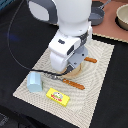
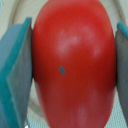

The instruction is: Interact with the objects in diverse but meaningful ways.

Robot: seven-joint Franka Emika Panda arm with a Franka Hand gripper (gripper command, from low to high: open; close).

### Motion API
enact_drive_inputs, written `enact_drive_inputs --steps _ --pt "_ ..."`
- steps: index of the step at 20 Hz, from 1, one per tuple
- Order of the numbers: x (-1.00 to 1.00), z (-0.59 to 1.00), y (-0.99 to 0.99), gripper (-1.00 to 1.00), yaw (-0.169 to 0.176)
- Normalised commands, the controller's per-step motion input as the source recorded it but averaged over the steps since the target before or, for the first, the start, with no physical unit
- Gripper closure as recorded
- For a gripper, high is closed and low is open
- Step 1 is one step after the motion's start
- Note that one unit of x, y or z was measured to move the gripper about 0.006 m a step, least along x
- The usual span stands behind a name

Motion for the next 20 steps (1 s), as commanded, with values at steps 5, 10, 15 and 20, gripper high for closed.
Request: enact_drive_inputs --steps 5,10,15,20 --pt "0.33 0.55 0.07 -1.00 -0.001" --pt "0.33 0.96 0.25 -1.00 -0.009" --pt "0.17 0.75 0.60 -1.00 0.000" --pt "0.05 0.47 0.83 -1.00 0.013"
